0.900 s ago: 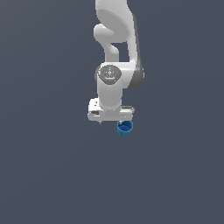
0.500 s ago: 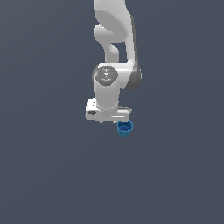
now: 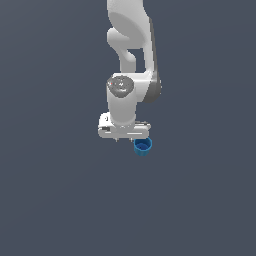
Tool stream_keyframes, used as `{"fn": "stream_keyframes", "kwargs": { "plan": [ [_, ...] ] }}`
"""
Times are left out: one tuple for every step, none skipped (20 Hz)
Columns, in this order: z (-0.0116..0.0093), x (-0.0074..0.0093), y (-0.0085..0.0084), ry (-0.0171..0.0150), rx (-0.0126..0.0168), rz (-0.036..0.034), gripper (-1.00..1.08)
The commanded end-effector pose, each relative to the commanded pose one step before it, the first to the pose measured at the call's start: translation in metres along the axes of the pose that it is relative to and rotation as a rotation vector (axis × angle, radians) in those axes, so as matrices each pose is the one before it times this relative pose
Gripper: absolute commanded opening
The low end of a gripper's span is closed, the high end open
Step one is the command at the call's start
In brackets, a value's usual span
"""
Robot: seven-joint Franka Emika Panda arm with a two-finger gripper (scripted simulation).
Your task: Pick up the object and move it to a goal position.
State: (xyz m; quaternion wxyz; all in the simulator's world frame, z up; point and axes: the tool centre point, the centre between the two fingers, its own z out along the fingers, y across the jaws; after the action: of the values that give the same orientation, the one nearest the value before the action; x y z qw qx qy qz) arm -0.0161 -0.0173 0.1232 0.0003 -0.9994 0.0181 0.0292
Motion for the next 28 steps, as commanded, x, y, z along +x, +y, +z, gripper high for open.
{"fn": "stream_keyframes", "kwargs": {
  "plan": [
    [0.00205,-0.00011,-0.00304,0.01478,0.00883,0.00138,0.28],
    [0.00096,-0.00008,-0.00148,0.00765,0.00442,0.00085,0.28],
    [0.00105,-0.00011,-0.00159,0.00834,0.00474,0.00101,0.28],
    [0.00109,-0.00016,-0.00168,0.00911,0.00508,0.00119,0.28],
    [0.00116,-0.00021,-0.00178,0.00983,0.00537,0.00138,0.28],
    [0.00120,-0.00027,-0.00186,0.01056,0.00564,0.00159,0.28],
    [0.00124,-0.00034,-0.00194,0.01130,0.00588,0.00183,0.28],
    [0.00127,-0.00042,-0.00200,0.01203,0.00608,0.00208,0.28],
    [0.00129,-0.00051,-0.00204,0.01276,0.00624,0.00236,0.28],
    [0.00129,-0.00062,-0.00207,0.01350,0.00637,0.00265,0.28],
    [0.00127,-0.00073,-0.00208,0.01420,0.00643,0.00295,0.28],
    [0.00120,-0.00081,-0.00201,0.01437,0.00623,0.00315,0.28],
    [0.00111,-0.00089,-0.00191,0.01437,0.00594,0.00331,0.28],
    [0.00103,-0.00097,-0.00181,0.01434,0.00563,0.00346,0.28],
    [0.00092,-0.00104,-0.00170,0.01436,0.00534,0.00360,0.28],
    [0.00082,-0.00111,-0.00160,0.01435,0.00503,0.00373,0.28],
    [0.00073,-0.00118,-0.00149,0.01433,0.00472,0.00384,0.28],
    [0.00062,-0.00124,-0.00139,0.01434,0.00441,0.00395,0.28],
    [0.00053,-0.00130,-0.00129,0.01431,0.00409,0.00404,0.28],
    [0.00040,-0.00136,-0.00118,0.01434,0.00378,0.00414,0.28],
    [0.00031,-0.00141,-0.00107,0.01423,0.00343,0.00419,0.28],
    [0.00019,-0.00140,-0.00092,0.01360,0.00298,0.00406,0.28],
    [0.00008,-0.00136,-0.00078,0.01287,0.00256,0.00390,0.28],
    [0.00001,-0.00132,-0.00066,0.01211,0.00216,0.00370,0.28],
    [-0.00008,-0.00127,-0.00055,0.01139,0.00182,0.00351,0.28],
    [-0.00013,-0.00121,-0.00046,0.01064,0.00152,0.00330,0.28],
    [-0.00018,-0.00115,-0.00037,0.00991,0.00125,0.00308,0.28],
    [-0.00022,-0.00108,-0.00030,0.00918,0.00102,0.00286,0.28]
  ]
}}
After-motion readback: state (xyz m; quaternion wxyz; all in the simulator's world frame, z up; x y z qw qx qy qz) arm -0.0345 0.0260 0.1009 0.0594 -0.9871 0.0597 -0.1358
